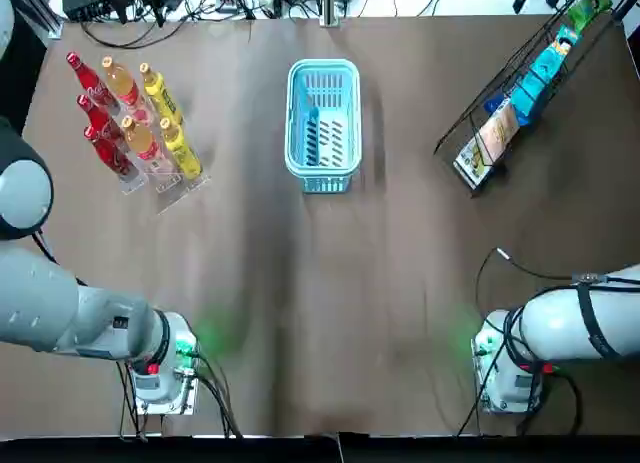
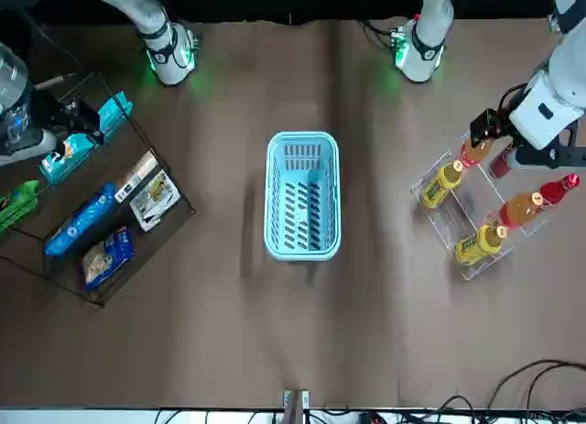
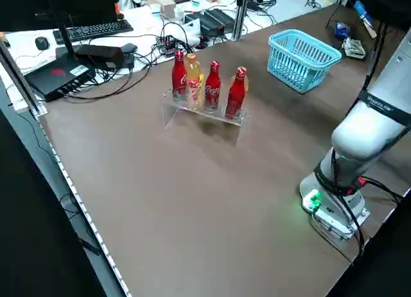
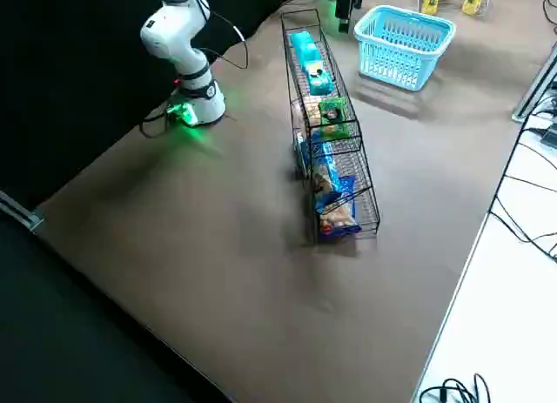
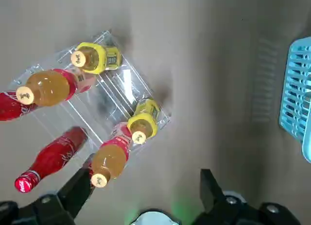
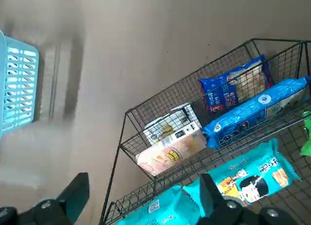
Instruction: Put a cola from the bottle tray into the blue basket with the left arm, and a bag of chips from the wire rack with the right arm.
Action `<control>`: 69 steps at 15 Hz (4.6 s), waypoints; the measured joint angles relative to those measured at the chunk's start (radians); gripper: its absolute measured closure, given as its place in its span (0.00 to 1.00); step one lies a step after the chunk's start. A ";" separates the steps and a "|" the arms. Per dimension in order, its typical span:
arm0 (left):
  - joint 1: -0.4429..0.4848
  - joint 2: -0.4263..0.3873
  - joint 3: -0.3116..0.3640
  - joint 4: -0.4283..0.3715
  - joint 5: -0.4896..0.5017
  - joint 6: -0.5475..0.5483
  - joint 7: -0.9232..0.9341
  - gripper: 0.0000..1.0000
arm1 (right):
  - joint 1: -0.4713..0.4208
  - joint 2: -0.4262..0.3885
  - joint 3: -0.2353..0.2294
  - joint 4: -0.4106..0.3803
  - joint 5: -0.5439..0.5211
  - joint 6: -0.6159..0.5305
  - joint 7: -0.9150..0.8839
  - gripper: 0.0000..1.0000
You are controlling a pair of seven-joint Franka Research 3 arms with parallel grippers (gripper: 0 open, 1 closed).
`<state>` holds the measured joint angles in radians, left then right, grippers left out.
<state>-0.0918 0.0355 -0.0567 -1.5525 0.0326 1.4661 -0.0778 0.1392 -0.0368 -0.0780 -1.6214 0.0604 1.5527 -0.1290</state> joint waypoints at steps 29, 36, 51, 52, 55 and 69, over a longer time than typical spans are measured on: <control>0.399 -0.272 0.001 -0.655 0.033 0.426 0.267 0.33 | 0.013 0.022 0.006 0.006 -0.184 -0.164 -0.551 0.00; 0.399 -0.272 0.001 -0.655 0.033 0.426 0.267 0.52 | -0.022 0.028 0.001 -0.024 -0.214 -0.128 -0.572 0.03; 0.400 -0.260 -0.001 -0.509 0.033 0.255 0.264 0.68 | -0.026 0.050 0.001 -0.103 -0.284 -0.063 -0.581 0.68; 0.399 -0.256 -0.001 -0.464 0.033 0.210 0.264 0.68 | -0.027 0.050 0.001 -0.103 -0.284 -0.063 -0.581 0.76; 0.397 -0.241 -0.002 -0.346 0.033 0.114 0.264 0.68 | -0.031 0.050 0.001 -0.101 -0.284 -0.064 -0.581 0.95; 0.382 -0.189 -0.158 -0.090 -0.131 -0.136 -0.115 0.68 | -0.034 0.050 0.013 0.064 -0.284 -0.194 -0.587 0.95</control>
<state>0.2907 -0.1532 -0.2150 -1.6425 -0.0984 1.3300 -0.1927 0.1056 0.0129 -0.0653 -1.5578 -0.2234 1.3590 -0.7164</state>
